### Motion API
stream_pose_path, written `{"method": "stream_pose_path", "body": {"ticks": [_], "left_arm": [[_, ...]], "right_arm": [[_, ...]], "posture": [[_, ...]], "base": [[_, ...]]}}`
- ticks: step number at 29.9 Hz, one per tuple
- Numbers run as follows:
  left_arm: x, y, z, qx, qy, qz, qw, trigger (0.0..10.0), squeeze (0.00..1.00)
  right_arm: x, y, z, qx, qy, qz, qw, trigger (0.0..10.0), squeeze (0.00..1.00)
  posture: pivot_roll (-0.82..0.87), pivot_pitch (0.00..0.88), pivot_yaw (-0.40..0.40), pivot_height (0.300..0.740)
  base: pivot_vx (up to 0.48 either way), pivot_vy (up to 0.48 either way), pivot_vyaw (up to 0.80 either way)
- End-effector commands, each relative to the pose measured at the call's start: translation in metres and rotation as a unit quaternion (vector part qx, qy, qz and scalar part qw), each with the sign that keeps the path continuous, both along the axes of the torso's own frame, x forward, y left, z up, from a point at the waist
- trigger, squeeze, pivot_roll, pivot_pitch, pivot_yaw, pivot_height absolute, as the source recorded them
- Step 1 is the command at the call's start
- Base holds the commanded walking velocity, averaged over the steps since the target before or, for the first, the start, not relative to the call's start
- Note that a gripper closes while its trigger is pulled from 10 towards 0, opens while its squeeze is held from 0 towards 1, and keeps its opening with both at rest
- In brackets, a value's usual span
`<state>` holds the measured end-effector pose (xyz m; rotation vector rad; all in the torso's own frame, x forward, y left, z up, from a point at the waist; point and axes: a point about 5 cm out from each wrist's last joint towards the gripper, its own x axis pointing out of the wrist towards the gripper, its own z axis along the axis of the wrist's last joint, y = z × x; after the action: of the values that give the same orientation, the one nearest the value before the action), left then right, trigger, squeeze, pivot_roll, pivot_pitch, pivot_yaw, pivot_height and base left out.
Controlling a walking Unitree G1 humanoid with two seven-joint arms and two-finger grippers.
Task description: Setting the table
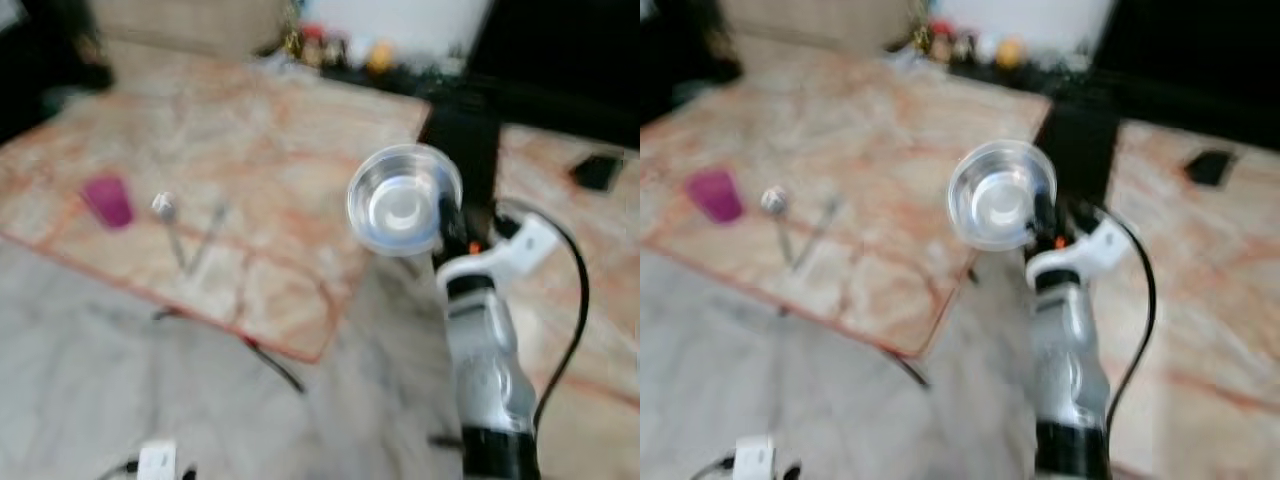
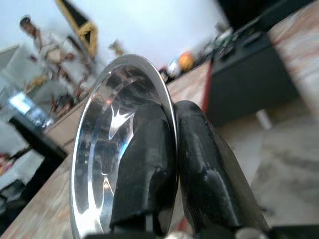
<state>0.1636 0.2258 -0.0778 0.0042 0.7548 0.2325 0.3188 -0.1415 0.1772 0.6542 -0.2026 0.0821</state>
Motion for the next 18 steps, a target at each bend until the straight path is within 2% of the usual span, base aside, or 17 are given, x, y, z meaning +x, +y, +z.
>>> {"method": "stream_pose_path", "body": {"ticks": [1, 16, 18], "left_arm": [[-0.0061, -0.0050, -0.0043, -0.012, 0.012, 0.005, 1.000, 10.0, 0.00], [-0.0074, -0.0038, -0.0047, -0.012, 0.015, 0.005, 1.000, 10.0, 0.00], [-0.0074, -0.0037, -0.0048, -0.011, 0.016, 0.004, 1.000, 10.0, 0.00]], "right_arm": [[-0.0006, -0.0055, 0.0021, -0.005, -0.004, -0.013, 1.000, 10.0, 0.00], [-0.0006, -0.0010, 0.0041, 0.001, -0.005, -0.007, 1.000, 10.0, 0.00], [-0.0005, -0.0012, 0.0047, 0.001, -0.009, -0.007, 1.000, 10.0, 0.00]], "posture": [[0.00, 0.066, -0.004, 0.740], [-0.01, 0.073, -0.006, 0.740], [-0.01, 0.073, -0.006, 0.740]], "base": [[0.000, 0.000, -0.70], [0.000, 0.000, -0.70], [0.000, 0.000, 0.00]]}}
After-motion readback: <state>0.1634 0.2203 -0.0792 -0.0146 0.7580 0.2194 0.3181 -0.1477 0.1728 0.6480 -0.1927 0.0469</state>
